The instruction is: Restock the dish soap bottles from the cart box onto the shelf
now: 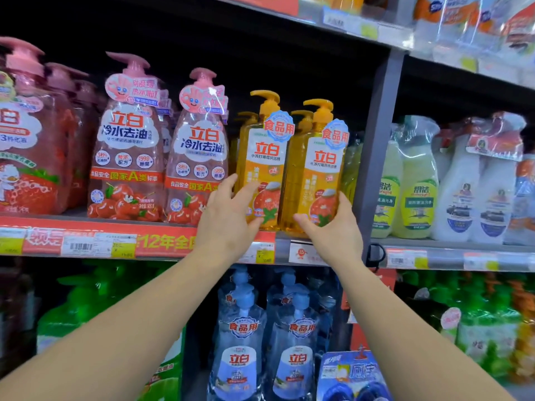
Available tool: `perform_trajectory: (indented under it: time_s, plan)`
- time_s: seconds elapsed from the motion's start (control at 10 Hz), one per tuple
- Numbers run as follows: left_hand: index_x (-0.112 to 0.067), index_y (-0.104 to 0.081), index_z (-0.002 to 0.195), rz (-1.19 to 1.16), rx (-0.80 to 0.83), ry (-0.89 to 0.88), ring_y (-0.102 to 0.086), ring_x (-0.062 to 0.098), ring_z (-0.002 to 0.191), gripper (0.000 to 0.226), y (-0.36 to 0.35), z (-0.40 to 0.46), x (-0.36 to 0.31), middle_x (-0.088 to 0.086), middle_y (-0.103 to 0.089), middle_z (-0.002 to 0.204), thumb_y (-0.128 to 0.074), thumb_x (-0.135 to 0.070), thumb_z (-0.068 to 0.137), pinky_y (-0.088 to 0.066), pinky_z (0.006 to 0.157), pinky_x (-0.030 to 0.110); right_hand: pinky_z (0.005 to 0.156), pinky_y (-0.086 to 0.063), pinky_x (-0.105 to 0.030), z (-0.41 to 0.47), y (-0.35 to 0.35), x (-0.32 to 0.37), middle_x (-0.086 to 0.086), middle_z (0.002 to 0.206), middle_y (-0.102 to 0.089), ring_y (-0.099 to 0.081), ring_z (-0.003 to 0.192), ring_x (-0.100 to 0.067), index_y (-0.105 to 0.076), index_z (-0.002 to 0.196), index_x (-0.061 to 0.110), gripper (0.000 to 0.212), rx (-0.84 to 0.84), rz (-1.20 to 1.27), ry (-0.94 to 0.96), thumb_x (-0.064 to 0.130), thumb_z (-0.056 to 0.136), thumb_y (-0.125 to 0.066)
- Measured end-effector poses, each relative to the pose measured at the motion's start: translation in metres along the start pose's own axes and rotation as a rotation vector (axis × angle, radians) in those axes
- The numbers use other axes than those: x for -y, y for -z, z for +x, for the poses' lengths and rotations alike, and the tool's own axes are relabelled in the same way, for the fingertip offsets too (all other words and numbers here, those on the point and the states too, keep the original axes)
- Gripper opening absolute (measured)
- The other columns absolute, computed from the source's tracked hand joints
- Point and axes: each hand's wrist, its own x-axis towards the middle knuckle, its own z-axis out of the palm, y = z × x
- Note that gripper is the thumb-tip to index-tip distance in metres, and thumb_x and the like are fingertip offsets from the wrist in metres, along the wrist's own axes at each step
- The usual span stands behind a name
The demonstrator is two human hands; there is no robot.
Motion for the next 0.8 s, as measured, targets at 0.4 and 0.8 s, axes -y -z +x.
perform_trajectory:
  time_s: [0.4, 0.8]
  plan:
    - [-0.032, -0.041, 0.147, -0.008, -0.049, 0.070, -0.030, 0.024, 0.141, 0.069, -0.011, 0.002, -0.006, 0.005, -0.026, 0.157, -0.073, -0.031, 0.086, -0.033, 0.113, 0.040, 0.098, -0.045, -0.046, 0.008, -0.005, -0.002, -0.001, 0.138, -0.052, -0.054, 0.123, -0.025, -0.023, 0.148, 0.024, 0.105, -0.021, -0.028, 0.031, 0.065, 0.067, -0.075]
    - [-0.027, -0.039, 0.148, -0.016, -0.060, 0.125, -0.033, 0.018, 0.138, 0.067, 0.007, -0.015, -0.011, -0.001, -0.036, 0.151, -0.067, -0.039, 0.088, -0.031, 0.113, 0.036, 0.105, -0.041, -0.051, -0.001, 0.001, 0.005, -0.008, 0.146, -0.042, -0.045, 0.132, -0.029, -0.015, 0.152, 0.021, 0.112, -0.028, 0.007, 0.027, 0.063, 0.068, -0.076]
